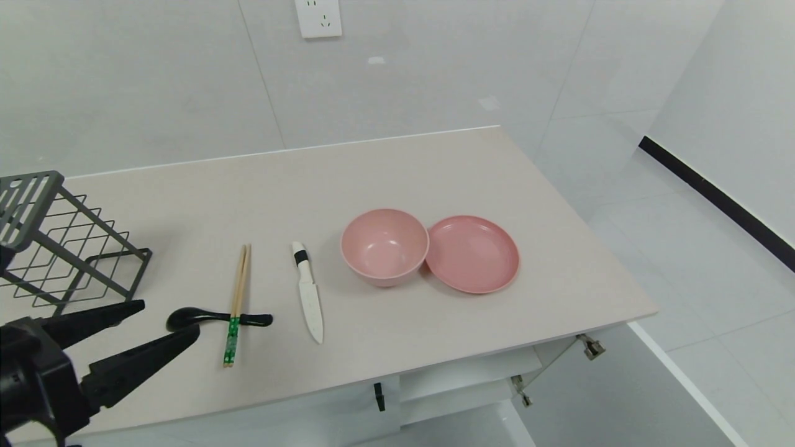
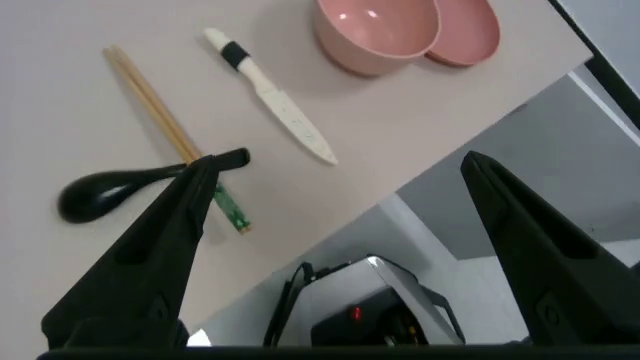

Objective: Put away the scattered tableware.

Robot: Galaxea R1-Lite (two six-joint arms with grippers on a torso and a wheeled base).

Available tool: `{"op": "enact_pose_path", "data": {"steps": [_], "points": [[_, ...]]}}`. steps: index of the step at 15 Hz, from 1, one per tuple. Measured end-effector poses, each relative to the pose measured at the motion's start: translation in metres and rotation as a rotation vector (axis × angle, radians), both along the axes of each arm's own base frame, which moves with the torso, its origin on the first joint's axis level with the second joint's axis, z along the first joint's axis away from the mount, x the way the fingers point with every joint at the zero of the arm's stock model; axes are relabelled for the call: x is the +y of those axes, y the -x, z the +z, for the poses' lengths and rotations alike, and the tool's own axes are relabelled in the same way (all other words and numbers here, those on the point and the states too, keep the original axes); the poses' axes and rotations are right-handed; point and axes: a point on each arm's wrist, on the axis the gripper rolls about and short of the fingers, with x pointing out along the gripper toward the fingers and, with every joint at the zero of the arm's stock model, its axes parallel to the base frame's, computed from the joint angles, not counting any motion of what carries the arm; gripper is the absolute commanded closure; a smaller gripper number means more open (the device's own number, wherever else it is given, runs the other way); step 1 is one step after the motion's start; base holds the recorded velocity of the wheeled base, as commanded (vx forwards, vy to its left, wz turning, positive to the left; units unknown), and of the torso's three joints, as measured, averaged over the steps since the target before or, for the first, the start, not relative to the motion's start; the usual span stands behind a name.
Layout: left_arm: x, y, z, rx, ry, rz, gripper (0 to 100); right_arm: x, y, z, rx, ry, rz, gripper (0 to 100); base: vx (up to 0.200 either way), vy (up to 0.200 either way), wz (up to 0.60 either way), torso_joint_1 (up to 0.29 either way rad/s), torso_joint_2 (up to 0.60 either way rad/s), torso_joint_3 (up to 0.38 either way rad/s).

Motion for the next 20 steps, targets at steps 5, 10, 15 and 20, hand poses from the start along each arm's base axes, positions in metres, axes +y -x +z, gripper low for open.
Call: {"op": "enact_pose_path", "data": {"steps": [5,10,15,20], "points": [[-0.020,-0.031,-0.005,0.001,-0.028,-0.012,0,0.001,-0.018,-0.004,0.384,-0.221,0.227,0,0.000,0.000,0.00,0.000,0.00,0.000],[-0.026,-0.048,-0.019,0.100,-0.039,0.006,0,0.004,-0.046,0.017,0.476,-0.219,0.275,0,0.000,0.000,0.00,0.000,0.00,0.000],[-0.043,-0.078,-0.016,0.040,0.027,-0.026,0,0.011,-0.101,0.048,0.490,-0.159,0.336,0,0.000,0.000,0.00,0.000,0.00,0.000],[-0.066,-0.108,-0.024,0.092,0.052,-0.005,0,0.020,-0.161,0.069,0.512,0.044,0.367,0,0.000,0.000,0.00,0.000,0.00,0.000]]}}
